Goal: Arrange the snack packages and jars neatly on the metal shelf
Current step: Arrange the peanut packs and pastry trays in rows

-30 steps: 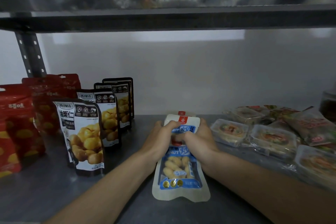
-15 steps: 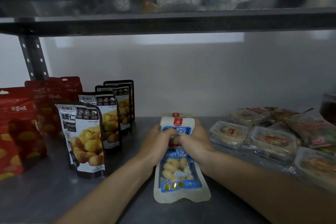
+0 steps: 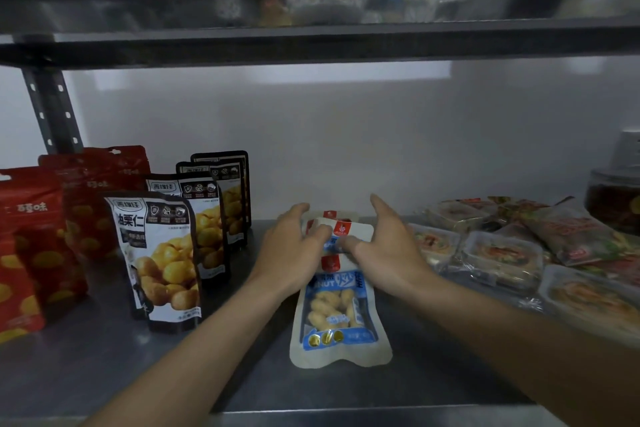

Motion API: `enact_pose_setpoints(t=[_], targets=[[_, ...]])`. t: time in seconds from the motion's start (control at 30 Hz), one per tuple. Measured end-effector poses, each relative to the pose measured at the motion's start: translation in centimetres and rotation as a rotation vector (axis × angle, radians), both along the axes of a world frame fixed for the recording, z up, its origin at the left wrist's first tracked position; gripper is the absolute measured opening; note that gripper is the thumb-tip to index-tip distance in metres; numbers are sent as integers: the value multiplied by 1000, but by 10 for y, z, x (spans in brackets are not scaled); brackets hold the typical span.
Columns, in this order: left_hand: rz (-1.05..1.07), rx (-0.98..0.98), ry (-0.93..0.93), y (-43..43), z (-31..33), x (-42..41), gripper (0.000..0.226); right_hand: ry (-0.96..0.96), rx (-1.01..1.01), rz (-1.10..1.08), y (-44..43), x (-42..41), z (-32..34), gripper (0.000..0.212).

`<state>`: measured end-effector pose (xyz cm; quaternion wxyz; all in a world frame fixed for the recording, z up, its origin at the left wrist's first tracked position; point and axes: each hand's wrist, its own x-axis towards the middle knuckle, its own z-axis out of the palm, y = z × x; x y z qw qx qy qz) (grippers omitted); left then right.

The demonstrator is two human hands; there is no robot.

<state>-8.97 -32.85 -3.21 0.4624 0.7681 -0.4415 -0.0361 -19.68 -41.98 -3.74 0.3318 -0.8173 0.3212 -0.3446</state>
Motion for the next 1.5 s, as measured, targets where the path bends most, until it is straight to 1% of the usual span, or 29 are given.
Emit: enact_pose_setpoints(t=[0.07, 0.13, 0.2, 0.3, 0.4, 0.6, 0.73, 0.87, 0.97, 1.07, 1.13, 1.27, 1.33, 1.43, 1.5], targets=[[-10, 55, -173, 0, 2, 2, 59, 111, -235, -32, -3, -11, 9, 82], [-4, 131, -373, 1, 4, 1, 65, 219, -405, -3, -8, -24, 18, 78], [12, 199, -523, 3, 7, -4, 69, 380, -574, -9, -13, -41, 28, 73], [26, 235, -608, 4, 12, -20, 71, 540, -751, -40, -23, -71, 39, 74], [42, 249, -649, 1, 16, -41, 69, 595, -824, -43, -37, -100, 47, 73], [65, 294, -658, -18, 22, -86, 71, 625, -815, 4, -64, -145, 53, 76], [48, 339, -670, -28, 19, -108, 71, 632, -768, 32, -72, -161, 54, 75], [38, 391, -689, -43, 21, -111, 68, 674, -726, 67, -78, -162, 53, 72], [-5, 440, -716, -60, 24, -106, 59, 713, -678, 69, -91, -156, 51, 70], [-60, 527, -749, -77, 25, -104, 52, 779, -610, 89, -103, -147, 51, 66], [-99, 588, -754, -87, 23, -104, 51, 829, -568, 97, -111, -143, 51, 65], [-157, 631, -784, -100, 17, -102, 51, 880, -468, 124, -131, -141, 47, 83], [-170, 637, -799, -104, 18, -99, 54, 896, -414, 170, -140, -142, 48, 92], [-203, 652, -770, -109, 19, -92, 59, 933, -338, 211, -144, -148, 54, 90], [-221, 660, -730, -112, 19, -89, 57, 925, -320, 230, -148, -151, 55, 98]])
